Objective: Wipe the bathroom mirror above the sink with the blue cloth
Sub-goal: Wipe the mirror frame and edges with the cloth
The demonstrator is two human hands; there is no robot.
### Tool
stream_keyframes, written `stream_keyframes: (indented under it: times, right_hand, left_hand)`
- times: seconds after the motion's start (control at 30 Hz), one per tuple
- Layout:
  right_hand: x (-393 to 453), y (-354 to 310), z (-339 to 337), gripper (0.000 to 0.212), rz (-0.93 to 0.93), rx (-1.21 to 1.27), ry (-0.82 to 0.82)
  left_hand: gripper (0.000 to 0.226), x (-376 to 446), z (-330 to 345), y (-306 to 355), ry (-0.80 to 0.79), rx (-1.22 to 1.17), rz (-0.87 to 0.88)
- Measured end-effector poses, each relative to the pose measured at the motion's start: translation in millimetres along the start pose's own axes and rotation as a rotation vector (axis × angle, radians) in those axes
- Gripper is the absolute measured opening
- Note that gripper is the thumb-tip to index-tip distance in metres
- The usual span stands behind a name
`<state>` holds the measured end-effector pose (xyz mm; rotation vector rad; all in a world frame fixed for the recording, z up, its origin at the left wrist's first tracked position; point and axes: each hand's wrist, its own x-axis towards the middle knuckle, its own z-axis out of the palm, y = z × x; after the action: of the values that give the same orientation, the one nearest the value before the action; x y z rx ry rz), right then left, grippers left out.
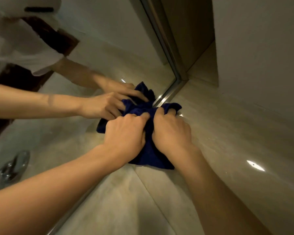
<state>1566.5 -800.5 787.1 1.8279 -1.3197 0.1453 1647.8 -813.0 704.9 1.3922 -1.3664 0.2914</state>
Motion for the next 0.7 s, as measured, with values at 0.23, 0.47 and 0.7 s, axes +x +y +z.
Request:
stream_keyframes:
  times: [0.23, 0.47, 0.7]
  right_hand:
    - [6, 36, -35, 0.04, 0.138, -0.055, 0.305]
    - [37, 39, -28, 0.025, 0.149, -0.067, 0.294]
    - [58, 28, -21, 0.03, 0.235, 0.026, 0.364]
  left_hand:
    - [0.045, 36, -34, 41, 0.158, -0.07, 0.03]
    - [0.034, 72, -20, 52, 0.107, 0.128, 0.086]
    - [0.021, 72, -12, 38, 0.139, 0.149, 0.144]
